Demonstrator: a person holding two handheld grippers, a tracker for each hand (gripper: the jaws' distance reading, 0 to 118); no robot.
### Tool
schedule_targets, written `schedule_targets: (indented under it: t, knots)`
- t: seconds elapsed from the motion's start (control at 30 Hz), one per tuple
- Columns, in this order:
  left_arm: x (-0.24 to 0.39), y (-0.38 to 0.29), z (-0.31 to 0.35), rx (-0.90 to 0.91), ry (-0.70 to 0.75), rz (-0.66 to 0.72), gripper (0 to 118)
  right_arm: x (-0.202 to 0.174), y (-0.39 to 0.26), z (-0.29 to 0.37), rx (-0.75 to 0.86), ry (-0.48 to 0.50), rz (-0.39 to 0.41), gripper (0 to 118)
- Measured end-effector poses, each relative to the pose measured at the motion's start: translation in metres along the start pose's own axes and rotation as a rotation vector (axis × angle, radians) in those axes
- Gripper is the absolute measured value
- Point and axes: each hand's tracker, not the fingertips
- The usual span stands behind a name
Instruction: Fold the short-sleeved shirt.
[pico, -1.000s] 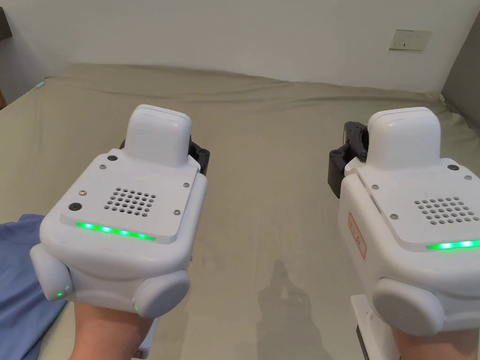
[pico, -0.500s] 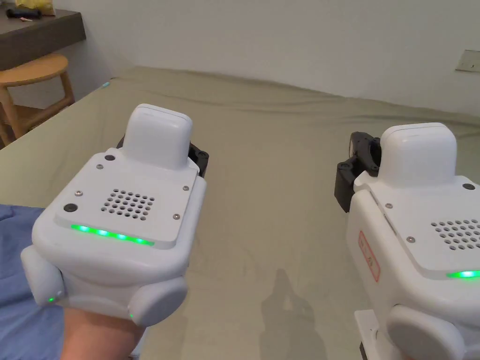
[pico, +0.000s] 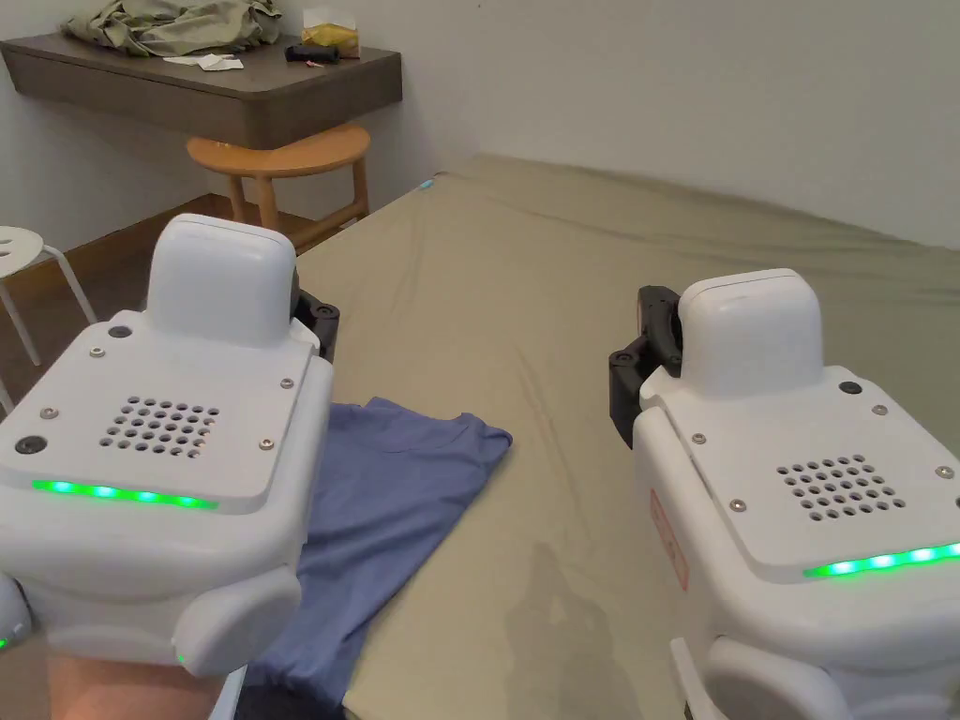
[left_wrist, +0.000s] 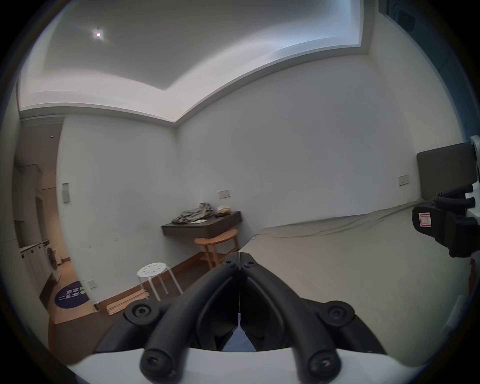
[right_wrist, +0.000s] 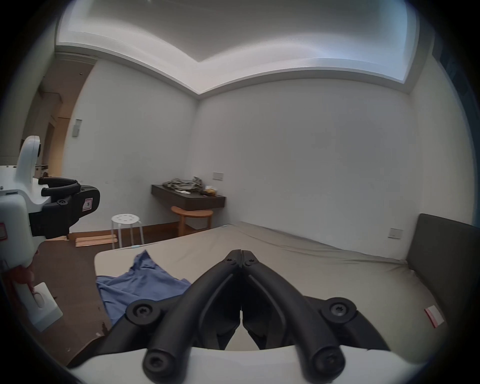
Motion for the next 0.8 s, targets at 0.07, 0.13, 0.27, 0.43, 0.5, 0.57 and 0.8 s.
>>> schedule_targets:
  t: [0.07,0.13,0.27,0.43,0.5,0.57,0.8]
  knots:
    - [-0.012,-0.005,0.002,-0.01,0.034,0.002,0,-0.016,0.001,-0.005,0.001,0.043,0.001,0]
    - [-0.02,-0.008,0.003,-0.026,0.052,0.006,0,-0.028,0.001,-0.009,-0.003,0.079,0.012,0]
    - [-0.031,-0.018,0.002,-0.052,0.072,0.002,0,-0.042,-0.001,-0.015,-0.008,0.118,0.019,0]
    - [-0.039,-0.03,-0.007,-0.085,0.047,0.007,0,-0.046,-0.006,-0.016,-0.028,0.125,0.011,0]
    - [-0.041,-0.036,-0.013,-0.101,0.037,-0.007,0,-0.046,-0.009,-0.02,-0.044,0.13,-0.008,0]
    - [-0.043,-0.043,-0.023,-0.132,0.021,-0.019,0,-0.047,-0.012,-0.025,-0.06,0.13,-0.005,0]
    - [-0.044,-0.09,-0.076,-0.289,-0.059,0.04,0,-0.05,-0.024,-0.047,-0.123,0.115,0.03,0]
